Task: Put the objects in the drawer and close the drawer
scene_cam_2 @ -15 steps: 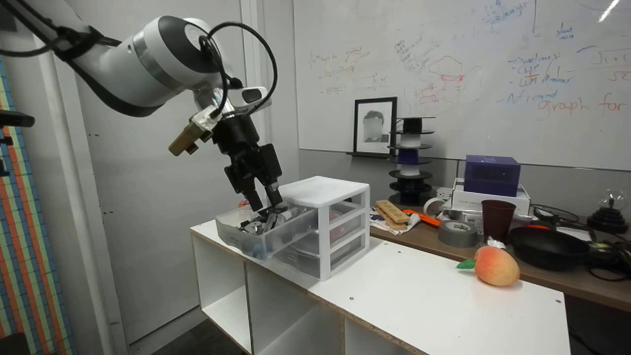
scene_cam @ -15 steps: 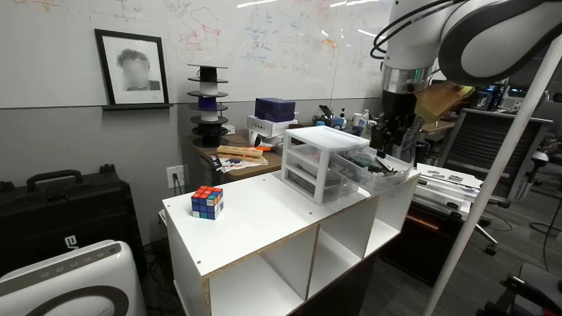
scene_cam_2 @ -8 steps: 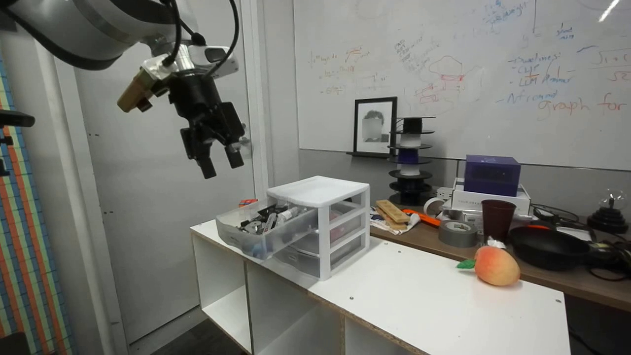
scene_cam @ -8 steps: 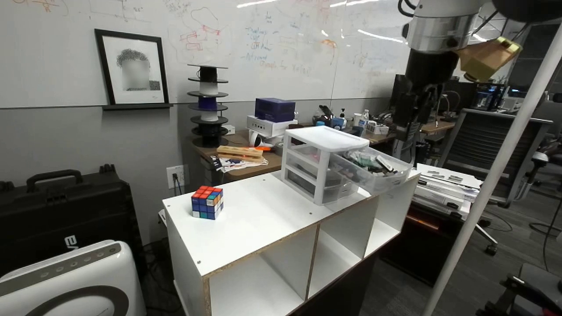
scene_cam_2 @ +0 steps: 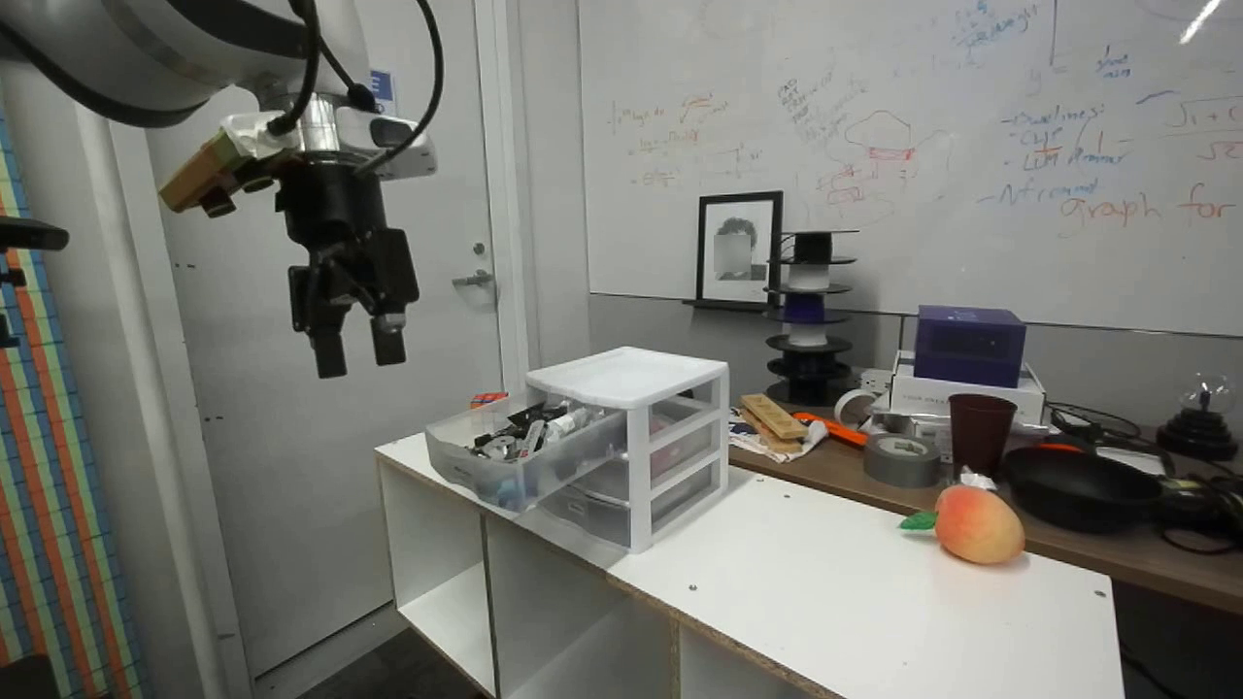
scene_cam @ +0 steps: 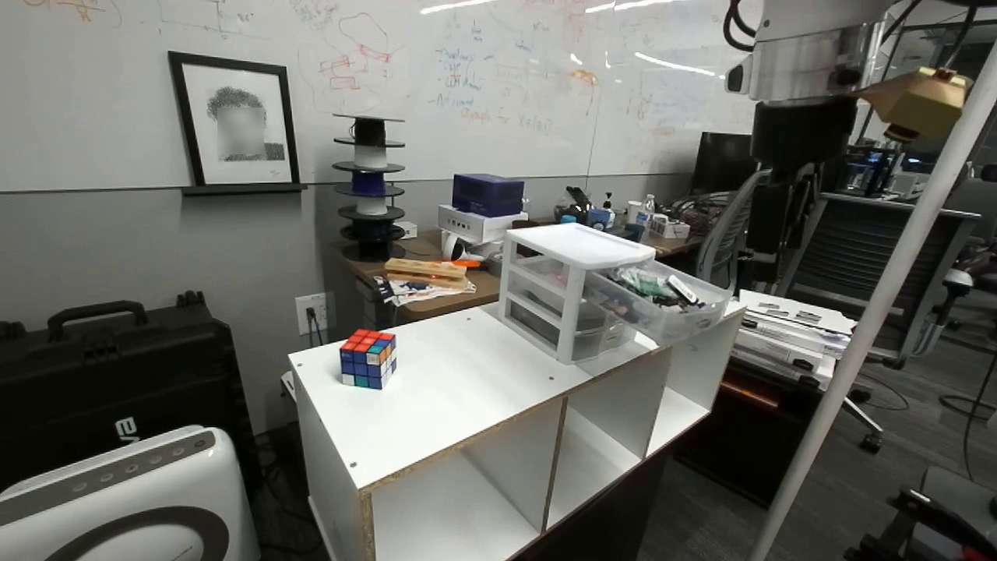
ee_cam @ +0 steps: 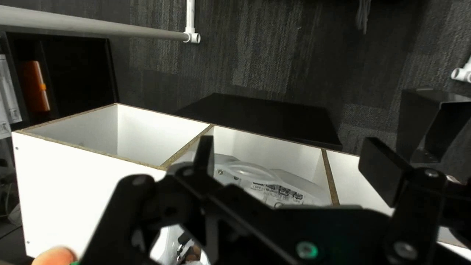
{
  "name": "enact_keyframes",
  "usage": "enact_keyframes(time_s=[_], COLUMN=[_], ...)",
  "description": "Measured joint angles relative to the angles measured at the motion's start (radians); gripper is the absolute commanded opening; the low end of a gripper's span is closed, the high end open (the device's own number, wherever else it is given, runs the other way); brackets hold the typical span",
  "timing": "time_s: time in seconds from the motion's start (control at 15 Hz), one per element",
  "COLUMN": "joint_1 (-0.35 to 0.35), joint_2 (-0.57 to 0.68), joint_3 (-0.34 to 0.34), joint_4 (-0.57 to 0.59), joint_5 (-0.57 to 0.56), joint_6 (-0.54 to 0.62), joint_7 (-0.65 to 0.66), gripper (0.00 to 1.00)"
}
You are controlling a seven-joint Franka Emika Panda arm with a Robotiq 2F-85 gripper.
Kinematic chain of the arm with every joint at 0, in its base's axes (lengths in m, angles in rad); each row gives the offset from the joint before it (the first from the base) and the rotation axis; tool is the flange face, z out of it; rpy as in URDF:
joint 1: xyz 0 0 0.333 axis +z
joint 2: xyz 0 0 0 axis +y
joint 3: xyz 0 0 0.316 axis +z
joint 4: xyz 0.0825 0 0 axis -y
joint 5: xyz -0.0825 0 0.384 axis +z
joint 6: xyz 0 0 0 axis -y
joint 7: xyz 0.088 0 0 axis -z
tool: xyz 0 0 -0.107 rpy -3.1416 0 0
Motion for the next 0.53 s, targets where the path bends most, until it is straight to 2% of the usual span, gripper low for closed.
enact_keyframes(time_s=[0.33, 0.4, 0.47, 0.53], joint_1=[-0.019, -0.023, -0.027, -0.030], joint_2=[0.122, 0.150, 0.177, 0.204], joint_3=[-0.027, -0.028, -0.028, -0.028], joint_4=[-0.010, -0.010, -0.010, -0.008], joint_5=[0.037, 0.038, 0.038, 0.035], joint_6=[0.048, 0.059, 0.078, 0.105], joint_7=[-0.020, -0.020, -0.019, -0.017], gripper=[1.00, 0.75, 0.74, 0.66])
